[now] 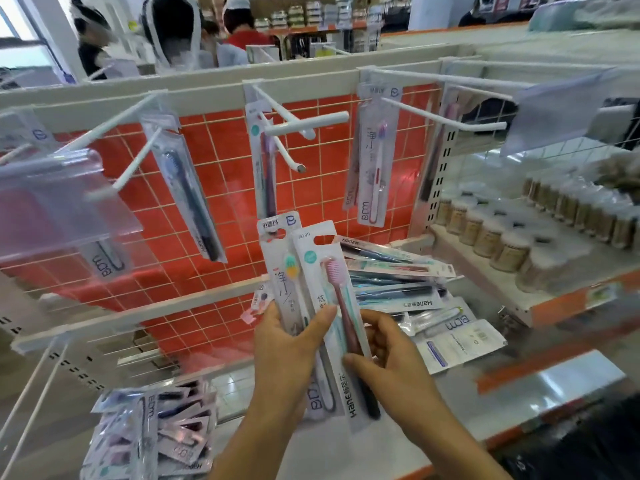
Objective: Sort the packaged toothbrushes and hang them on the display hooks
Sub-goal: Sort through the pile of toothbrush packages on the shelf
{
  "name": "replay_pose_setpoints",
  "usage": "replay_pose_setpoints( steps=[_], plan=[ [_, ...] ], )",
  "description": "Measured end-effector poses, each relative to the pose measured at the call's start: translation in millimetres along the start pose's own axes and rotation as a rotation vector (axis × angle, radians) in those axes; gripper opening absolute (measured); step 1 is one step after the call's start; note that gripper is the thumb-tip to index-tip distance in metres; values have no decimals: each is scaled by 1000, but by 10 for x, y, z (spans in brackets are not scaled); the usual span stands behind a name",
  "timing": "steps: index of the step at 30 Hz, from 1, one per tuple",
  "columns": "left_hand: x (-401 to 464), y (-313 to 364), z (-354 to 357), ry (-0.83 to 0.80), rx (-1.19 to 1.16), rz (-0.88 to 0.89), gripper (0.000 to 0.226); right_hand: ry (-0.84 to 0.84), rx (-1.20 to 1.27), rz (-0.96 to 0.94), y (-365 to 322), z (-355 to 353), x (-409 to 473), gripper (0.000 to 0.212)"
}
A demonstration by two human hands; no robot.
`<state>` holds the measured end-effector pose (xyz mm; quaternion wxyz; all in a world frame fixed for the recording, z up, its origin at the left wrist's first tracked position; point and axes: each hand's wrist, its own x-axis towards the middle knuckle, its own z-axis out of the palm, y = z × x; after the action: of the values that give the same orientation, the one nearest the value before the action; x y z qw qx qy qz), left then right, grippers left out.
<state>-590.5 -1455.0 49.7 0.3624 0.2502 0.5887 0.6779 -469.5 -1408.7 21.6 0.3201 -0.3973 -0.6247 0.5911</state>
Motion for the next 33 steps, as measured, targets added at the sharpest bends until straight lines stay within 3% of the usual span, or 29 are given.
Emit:
replay_pose_setpoints(
  steps=[12, 17, 24, 33],
  plan=[
    [-18, -129, 315, 11, -30, -67, 35, 19, 124, 0, 32, -332, -15, 27],
    [-42, -157, 483, -10, -19, -71, 33, 1, 110, -37, 23, -511, -33, 36],
    [-125, -199, 793, -89, 10, -63, 34, -31, -32, -141, 55, -748, 0, 76],
    [-79, -172, 682, -162, 60, -25, 26, -4, 41, -177, 24, -634, 53, 71]
  ],
)
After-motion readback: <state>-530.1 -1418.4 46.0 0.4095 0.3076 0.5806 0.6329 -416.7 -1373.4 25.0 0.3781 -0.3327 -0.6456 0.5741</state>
